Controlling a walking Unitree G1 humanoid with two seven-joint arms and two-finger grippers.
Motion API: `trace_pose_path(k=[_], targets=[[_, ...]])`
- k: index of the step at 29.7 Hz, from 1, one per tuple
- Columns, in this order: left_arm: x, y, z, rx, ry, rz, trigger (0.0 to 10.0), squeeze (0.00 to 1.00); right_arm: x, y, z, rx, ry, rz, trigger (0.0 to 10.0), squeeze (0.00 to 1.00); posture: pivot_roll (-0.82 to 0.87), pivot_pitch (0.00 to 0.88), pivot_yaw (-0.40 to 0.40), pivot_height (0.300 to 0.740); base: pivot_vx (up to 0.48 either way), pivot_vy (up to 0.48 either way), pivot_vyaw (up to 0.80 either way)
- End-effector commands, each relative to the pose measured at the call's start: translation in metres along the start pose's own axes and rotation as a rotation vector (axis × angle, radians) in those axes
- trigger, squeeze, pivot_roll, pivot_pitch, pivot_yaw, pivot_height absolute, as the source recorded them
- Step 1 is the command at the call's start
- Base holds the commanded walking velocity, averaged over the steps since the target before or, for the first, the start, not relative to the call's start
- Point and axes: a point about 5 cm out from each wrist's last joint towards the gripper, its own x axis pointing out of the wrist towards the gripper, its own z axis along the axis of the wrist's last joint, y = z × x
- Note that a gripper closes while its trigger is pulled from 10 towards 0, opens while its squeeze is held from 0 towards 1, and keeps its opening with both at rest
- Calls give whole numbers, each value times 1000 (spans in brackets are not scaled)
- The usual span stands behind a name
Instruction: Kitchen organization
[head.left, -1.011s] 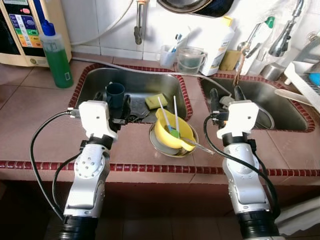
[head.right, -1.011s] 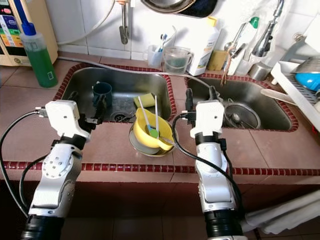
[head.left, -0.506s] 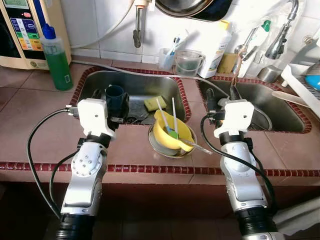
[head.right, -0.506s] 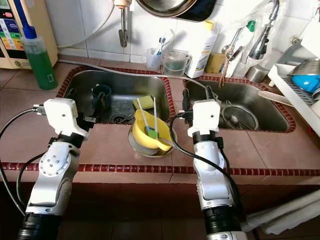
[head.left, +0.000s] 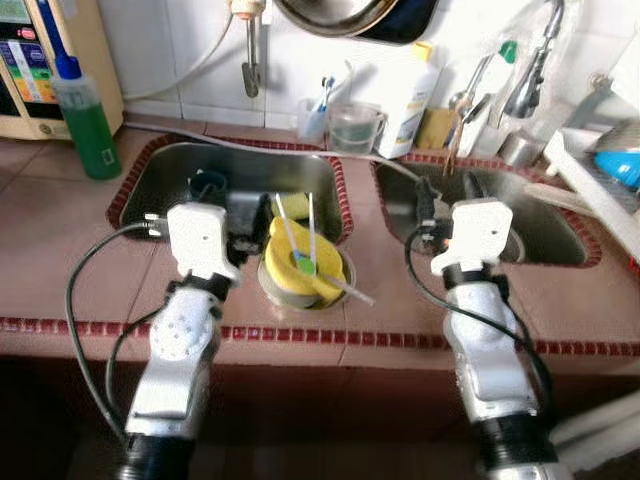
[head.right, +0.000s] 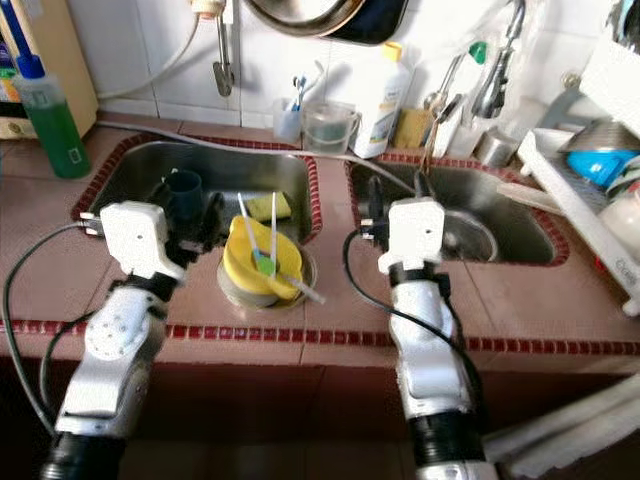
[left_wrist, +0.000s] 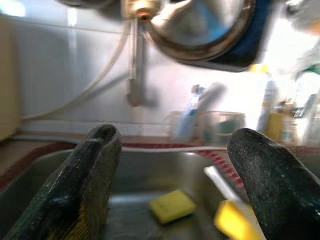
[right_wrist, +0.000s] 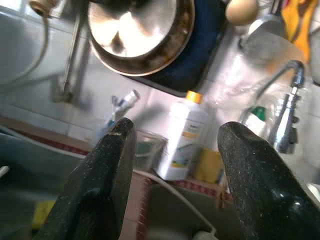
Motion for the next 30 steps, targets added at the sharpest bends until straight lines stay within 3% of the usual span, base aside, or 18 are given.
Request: trace_pose_path(k=[1,14,16,24,30], targets=[[1,-10,3,-19,-5,-33,10000,0,0,-11,1,-14,0,-24,10000,0,-142,35,-106,740,0,-480,0],[1,-12,2,-23,5,-41,10000,0,-3,-9,0,-13,7,-15,10000,0,-144,42,-107,740,0,-480,0],[1,-15,2,-64,12,-38,10000,0,-4,-8,-1,-13,12,-7,10000,0,-144,36,-110,740,0,0,0],[1,-19,1,-33,33,-82,10000,0,-6,-7,-3,-14,21,4,10000,0,-141,20,-111,740,0,0,0],[2,-20,1,-73,55,-97,10000,0,-5,-7,-2,-13,19,5,10000,0,-142,24,-108,740,0,0,0]])
